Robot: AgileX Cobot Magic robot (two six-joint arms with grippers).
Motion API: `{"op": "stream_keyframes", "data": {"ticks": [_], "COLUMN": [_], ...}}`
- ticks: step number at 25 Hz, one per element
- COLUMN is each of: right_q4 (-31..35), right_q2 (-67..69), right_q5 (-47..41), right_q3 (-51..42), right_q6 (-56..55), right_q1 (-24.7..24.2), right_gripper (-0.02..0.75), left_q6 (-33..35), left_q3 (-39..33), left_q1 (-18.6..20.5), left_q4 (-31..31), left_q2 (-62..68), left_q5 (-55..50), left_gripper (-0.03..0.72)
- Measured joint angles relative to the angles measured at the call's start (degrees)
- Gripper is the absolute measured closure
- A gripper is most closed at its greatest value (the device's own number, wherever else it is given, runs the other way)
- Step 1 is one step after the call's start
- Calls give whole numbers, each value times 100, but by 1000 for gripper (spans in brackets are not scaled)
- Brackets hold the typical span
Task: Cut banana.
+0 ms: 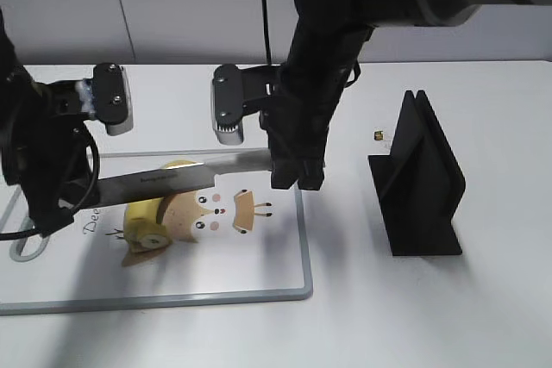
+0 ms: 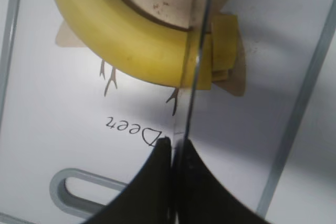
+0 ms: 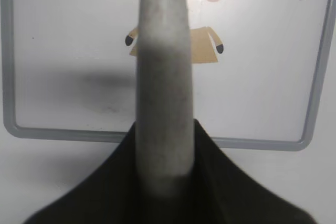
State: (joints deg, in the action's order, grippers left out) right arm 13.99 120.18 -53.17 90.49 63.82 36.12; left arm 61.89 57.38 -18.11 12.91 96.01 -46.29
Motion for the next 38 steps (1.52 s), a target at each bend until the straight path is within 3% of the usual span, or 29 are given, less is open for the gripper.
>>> {"op": "stream_keyframes", "data": {"ticks": [9,38], "right_q4": [15,-5], "right_q2": [215,288], "right_q5": [117,392], "right_q3": [0,0], "right_q6": [45,86], "right_q1": [0,-13], "right_gripper": [568,559], "left_q6": [-35,-37], "left_q3": [-457,-460], "left_q1": [0,40], "left_q4": [156,369], "left_q2": [51,386], "left_q5": [566,735], "left_gripper": [696,696]}}
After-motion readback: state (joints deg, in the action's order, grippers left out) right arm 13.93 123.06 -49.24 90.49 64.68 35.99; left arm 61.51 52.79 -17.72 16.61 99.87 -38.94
